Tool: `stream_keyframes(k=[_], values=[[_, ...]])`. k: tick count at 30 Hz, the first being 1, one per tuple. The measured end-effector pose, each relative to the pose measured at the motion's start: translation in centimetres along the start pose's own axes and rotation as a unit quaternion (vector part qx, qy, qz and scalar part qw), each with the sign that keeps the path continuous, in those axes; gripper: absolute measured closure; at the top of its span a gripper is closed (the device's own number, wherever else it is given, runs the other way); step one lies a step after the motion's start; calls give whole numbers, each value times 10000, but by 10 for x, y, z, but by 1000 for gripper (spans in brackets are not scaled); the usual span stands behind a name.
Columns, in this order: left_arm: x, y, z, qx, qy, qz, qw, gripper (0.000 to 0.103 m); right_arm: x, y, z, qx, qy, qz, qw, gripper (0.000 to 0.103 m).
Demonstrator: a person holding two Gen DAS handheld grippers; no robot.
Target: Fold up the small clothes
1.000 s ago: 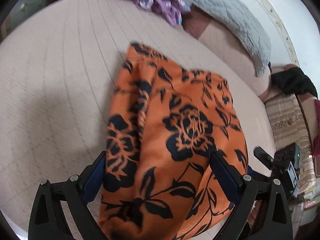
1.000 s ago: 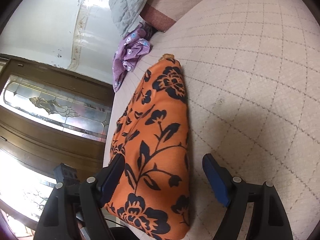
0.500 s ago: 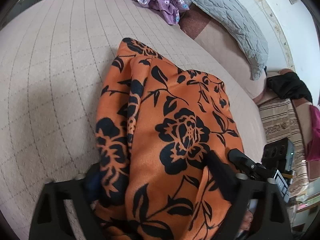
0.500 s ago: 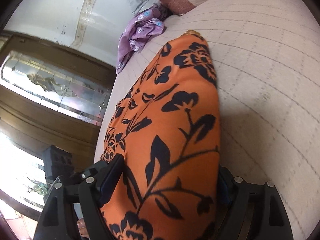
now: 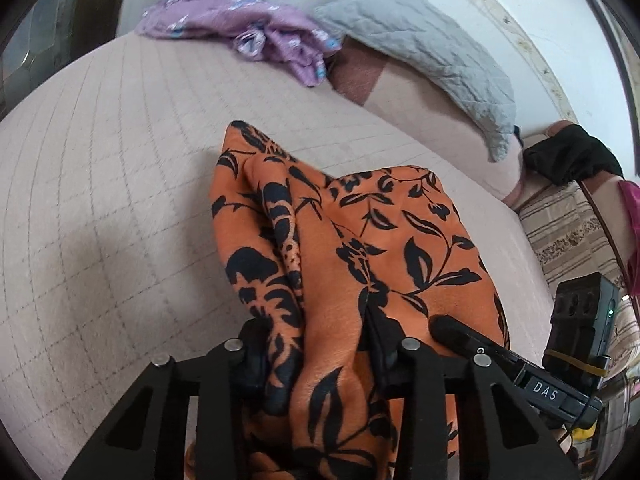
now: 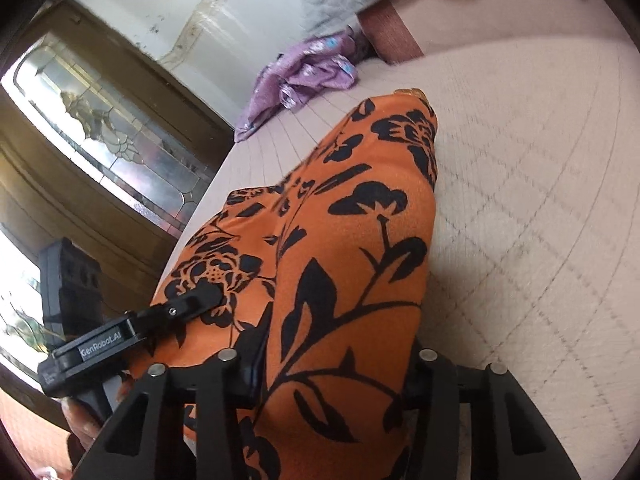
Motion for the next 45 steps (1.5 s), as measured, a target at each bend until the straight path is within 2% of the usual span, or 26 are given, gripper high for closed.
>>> stream_keyframes(k=[3, 12, 19, 29, 37, 45], values=[[-3, -21, 1, 169, -79, -47, 9998, 66, -22, 0, 8, -205, -191, -170, 9995, 55], [-26, -114, 0, 827, -510, -87, 9952, 66, -111, -25, 27, -241, -737, -270, 9966, 55], [-31, -156, -5, 1180, -779, 179, 9898, 66, -161, -42, 30, -250, -993, -277, 9944, 55], [-13, -165, -15, 1308, -788, 652, 9861, 66, -156, -67, 31, 24, -1015, -126, 9947, 55], [8, -149, -18, 1267, -605, 979, 9852, 66, -131, -81, 30, 273, -809, -37, 9963, 55], [30, -135, -28, 1355, -453, 1192, 9825, 66, -108, -90, 25, 417, -613, -142, 9971, 55]])
Point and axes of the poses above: each gripper's, at about its wrist camera, not at the fingertips, and x roughly the way its jaws point, y to its left, z to its top, the point moved 10 cm from there along x, roughly the way its jaws point, and after that the axes turned 8 degrees about z, right-handed, at the moved point
